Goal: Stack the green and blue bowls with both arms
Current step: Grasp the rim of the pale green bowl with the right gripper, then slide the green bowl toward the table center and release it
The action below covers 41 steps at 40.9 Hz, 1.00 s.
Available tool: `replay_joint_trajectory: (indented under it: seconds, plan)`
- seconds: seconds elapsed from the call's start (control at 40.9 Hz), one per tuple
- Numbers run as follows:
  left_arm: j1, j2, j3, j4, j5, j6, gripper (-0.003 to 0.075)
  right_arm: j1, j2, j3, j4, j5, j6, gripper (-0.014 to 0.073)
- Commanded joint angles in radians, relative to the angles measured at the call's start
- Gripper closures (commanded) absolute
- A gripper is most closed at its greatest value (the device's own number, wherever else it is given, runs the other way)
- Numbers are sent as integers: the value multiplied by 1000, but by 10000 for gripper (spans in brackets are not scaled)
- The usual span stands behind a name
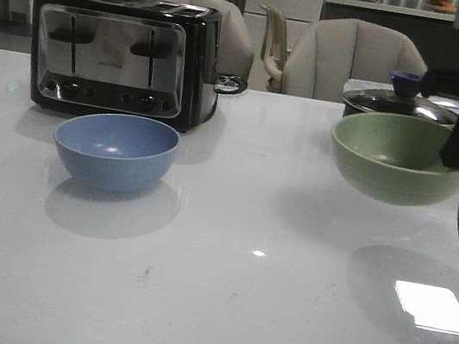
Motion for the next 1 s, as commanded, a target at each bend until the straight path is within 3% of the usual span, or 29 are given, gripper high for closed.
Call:
replay_joint_trajectory:
  seconds: [0.0, 0.294, 0.538, 0.636, 0.807, 0.856, 0.978]
  plan:
    - [0, 11, -29, -12, -84, -6, 619, 63, -79, -35, 16, 8, -7, 559]
    - [0, 11, -29, -12, -84, -6, 619, 276, 1, -32, 67, 37, -7, 559]
    - [0, 11, -29, -12, -84, -6, 619, 360, 91, -32, 68, -26, -7, 540]
    - [0, 11, -29, -12, -84, -6, 619, 368, 108, -32, 68, -50, -7, 435]
    - [0, 11, -29, -12, -84, -6, 619, 368, 107, -34, 43, -63, -7, 140]
    - [0, 11, -29, -12, -84, -6, 619, 368, 100, -36, 29, -63, -7, 106]
    - [0, 11, -29, -12, -84, -6, 619, 368, 56, -36, 11, -38, -7, 112]
